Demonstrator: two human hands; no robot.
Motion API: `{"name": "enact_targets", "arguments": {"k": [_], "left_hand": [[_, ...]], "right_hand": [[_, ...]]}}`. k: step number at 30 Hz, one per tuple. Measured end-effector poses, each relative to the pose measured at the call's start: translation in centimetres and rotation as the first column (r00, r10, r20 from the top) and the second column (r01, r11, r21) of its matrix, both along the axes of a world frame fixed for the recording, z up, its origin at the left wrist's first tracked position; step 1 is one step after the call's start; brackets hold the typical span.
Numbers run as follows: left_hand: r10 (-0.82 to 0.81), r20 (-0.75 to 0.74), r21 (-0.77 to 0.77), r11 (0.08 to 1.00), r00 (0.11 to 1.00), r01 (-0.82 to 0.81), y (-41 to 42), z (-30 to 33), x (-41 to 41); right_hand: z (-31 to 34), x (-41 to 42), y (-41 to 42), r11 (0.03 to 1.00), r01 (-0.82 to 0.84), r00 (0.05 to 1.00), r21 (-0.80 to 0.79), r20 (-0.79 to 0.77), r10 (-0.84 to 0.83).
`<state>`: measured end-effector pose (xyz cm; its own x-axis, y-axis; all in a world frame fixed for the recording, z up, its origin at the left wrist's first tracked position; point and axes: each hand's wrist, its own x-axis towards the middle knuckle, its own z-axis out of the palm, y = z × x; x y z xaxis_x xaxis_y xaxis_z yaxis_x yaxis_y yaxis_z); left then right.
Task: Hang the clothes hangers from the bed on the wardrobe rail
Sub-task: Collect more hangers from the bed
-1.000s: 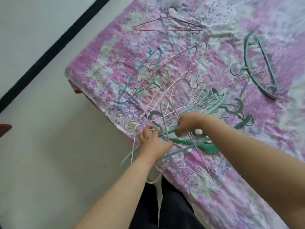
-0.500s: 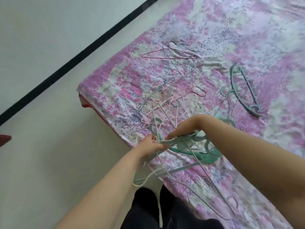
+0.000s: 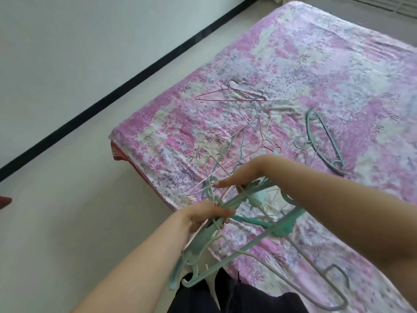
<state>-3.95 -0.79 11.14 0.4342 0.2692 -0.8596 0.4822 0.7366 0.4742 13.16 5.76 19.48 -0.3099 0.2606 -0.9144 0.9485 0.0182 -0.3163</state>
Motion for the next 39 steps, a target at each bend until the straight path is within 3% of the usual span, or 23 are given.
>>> {"name": "enact_targets", "arguments": {"k": [3, 6, 8, 11, 14, 15, 16, 17, 18, 19, 22, 24, 26, 29, 32, 35, 37, 39], "left_hand": [[-0.028, -0.021, 0.115, 0.993, 0.999, 0.030, 0.6, 1.2, 1.1], [-0.022, -0.087, 0.246, 0.968, 0.996, 0.043, 1.6, 2.2, 2.3], [-0.004, -0.124, 0.288, 0.957, 0.992, 0.039, 2.4, 2.3, 2.6], [0.072, -0.189, 0.350, 0.937, 0.979, -0.001, 3.4, 1.9, 2.3], [0.202, -0.216, 0.381, 0.918, 0.955, -0.108, 4.3, 1.6, 2.2], [0.238, -0.220, 0.385, 0.912, 0.946, -0.140, 4.6, 1.7, 2.4], [0.272, -0.223, 0.380, 0.908, 0.936, -0.173, 4.9, 1.8, 2.5], [0.306, -0.216, 0.368, 0.905, 0.927, -0.213, 5.2, 1.7, 2.6], [0.340, -0.209, 0.352, 0.901, 0.917, -0.254, 5.5, 1.7, 2.7], [0.368, -0.214, 0.334, 0.898, 0.905, -0.286, 5.7, 1.7, 2.8], [0.396, -0.257, 0.321, 0.895, 0.882, -0.309, 6.0, 1.4, 3.4], [0.419, -0.277, 0.348, 0.882, 0.865, -0.316, 6.0, 1.3, 3.9], [0.406, -0.301, 0.394, 0.877, 0.863, -0.275, 6.1, 1.4, 4.1], [0.345, -0.361, 0.479, 0.866, 0.866, -0.145, 6.2, 2.0, 4.4], [0.269, -0.471, 0.593, 0.802, 0.840, 0.076, 6.1, 3.0, 4.9], [0.241, -0.540, 0.692, 0.672, 0.807, 0.262, 6.1, 4.4, 5.0], [0.257, -0.583, 0.720, 0.602, 0.770, 0.344, 6.3, 5.3, 4.6], [0.274, -0.634, 0.720, 0.550, 0.723, 0.423, 6.6, 5.9, 4.0]], "right_hand": [[1.0, 1.1, 1.0, 0.992, 0.008, 1.000, 0.123, -0.016, -0.006], [1.4, 2.8, 2.2, 0.870, -0.018, 1.000, 0.493, 0.029, 0.005], [1.8, 4.1, 2.7, 0.715, 0.074, 0.997, 0.695, -0.043, -0.062], [2.9, 6.3, 2.4, 0.419, 0.401, 0.916, 0.815, -0.345, -0.206], [2.0, 9.3, 0.9, -0.061, 0.644, 0.731, 0.762, -0.637, -0.244], [1.1, 10.2, 0.5, -0.174, 0.688, 0.659, 0.705, -0.707, -0.256], [0.1, 11.1, 0.0, -0.197, 0.749, 0.572, 0.633, -0.767, -0.289], [-0.7, 11.6, -0.4, -0.122, 0.827, 0.476, 0.549, -0.799, -0.367], [-1.5, 11.9, -0.8, 0.018, 0.890, 0.408, 0.455, -0.780, -0.474], [-2.1, 12.0, -1.4, 0.179, 0.905, 0.416, 0.386, -0.717, -0.558], [-4.7, 11.4, -3.2, 0.600, 0.683, 0.730, 0.416, -0.406, -0.550], [-6.6, 10.7, -4.3, 0.704, 0.418, 0.893, 0.574, -0.115, -0.436], [-8.2, 10.2, -5.4, 0.632, 0.300, 0.919, 0.715, -0.039, -0.392], [-10.3, 9.8, -7.7, 0.523, 0.409, 0.893, 0.748, -0.211, -0.397], [-13.2, 9.4, -9.7, 0.564, 0.476, 0.871, 0.675, -0.272, -0.410], [-15.4, 9.4, -11.1, 0.584, 0.564, 0.825, 0.583, -0.365, -0.432], [-16.1, 9.5, -11.7, 0.531, 0.702, 0.712, 0.475, -0.460, -0.530], [-15.8, 9.7, -11.9, 0.314, 0.875, 0.480, 0.369, -0.572, -0.665]]}}
